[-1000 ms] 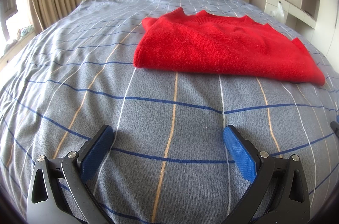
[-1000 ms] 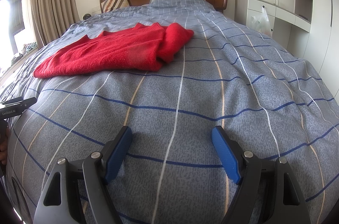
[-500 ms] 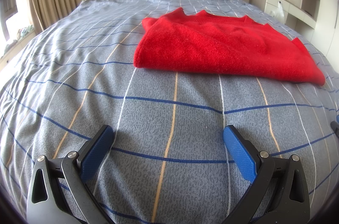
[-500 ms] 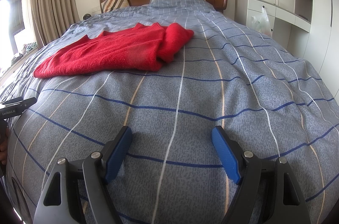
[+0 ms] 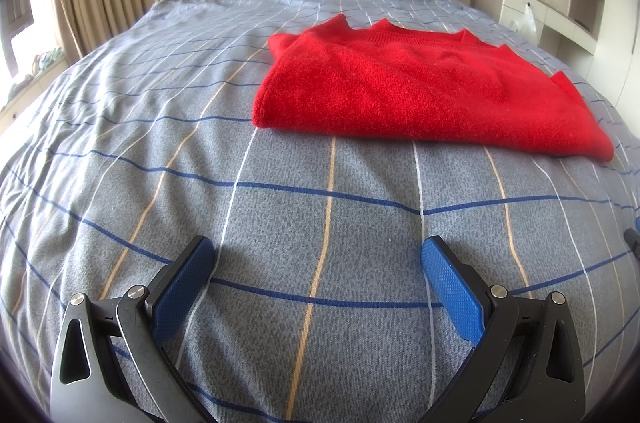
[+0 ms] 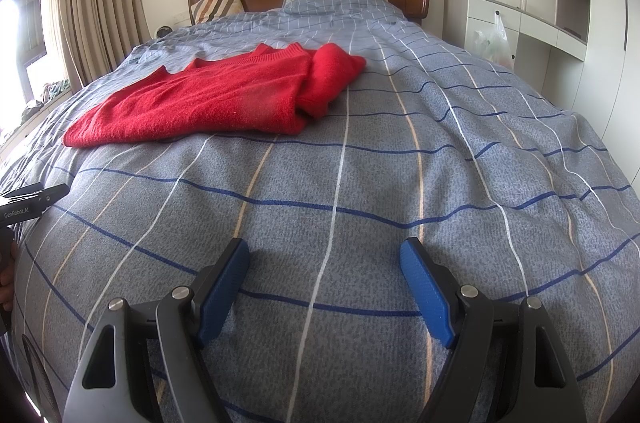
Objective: Fold small clothes
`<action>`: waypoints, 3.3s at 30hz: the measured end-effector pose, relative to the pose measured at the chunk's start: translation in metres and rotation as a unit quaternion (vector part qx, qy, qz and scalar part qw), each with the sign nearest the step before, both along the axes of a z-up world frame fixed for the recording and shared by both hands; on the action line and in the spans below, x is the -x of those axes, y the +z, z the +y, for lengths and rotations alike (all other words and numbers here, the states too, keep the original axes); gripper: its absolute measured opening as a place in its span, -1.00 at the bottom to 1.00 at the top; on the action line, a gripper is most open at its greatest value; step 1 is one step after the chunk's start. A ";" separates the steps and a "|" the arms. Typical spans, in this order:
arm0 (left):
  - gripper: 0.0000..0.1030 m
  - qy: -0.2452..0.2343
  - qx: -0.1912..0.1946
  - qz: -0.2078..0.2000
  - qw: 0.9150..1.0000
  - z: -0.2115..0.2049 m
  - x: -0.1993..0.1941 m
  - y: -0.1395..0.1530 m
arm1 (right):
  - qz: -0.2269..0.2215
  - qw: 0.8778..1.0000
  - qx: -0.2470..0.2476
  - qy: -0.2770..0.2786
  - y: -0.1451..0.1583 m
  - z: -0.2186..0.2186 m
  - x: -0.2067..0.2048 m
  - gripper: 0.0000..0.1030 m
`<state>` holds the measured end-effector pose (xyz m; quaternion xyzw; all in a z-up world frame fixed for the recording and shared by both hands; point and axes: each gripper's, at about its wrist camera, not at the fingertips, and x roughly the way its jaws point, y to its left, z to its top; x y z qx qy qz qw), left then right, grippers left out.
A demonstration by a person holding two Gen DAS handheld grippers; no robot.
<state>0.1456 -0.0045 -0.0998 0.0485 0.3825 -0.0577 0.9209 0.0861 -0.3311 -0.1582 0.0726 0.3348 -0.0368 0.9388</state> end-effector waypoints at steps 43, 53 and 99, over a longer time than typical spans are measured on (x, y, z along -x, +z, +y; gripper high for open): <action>0.98 -0.020 0.077 0.003 0.997 0.087 0.052 0.009 | 0.151 0.877 -0.365 0.274 0.098 0.218 -0.279 -0.23; 0.99 -0.020 0.063 -0.003 0.998 0.082 0.053 0.004 | 0.200 0.929 -0.196 0.241 0.046 0.199 -0.231 -0.19; 0.99 0.006 -0.001 0.037 0.999 0.064 0.066 0.002 | 0.053 0.998 0.013 0.014 0.009 0.087 0.024 1.00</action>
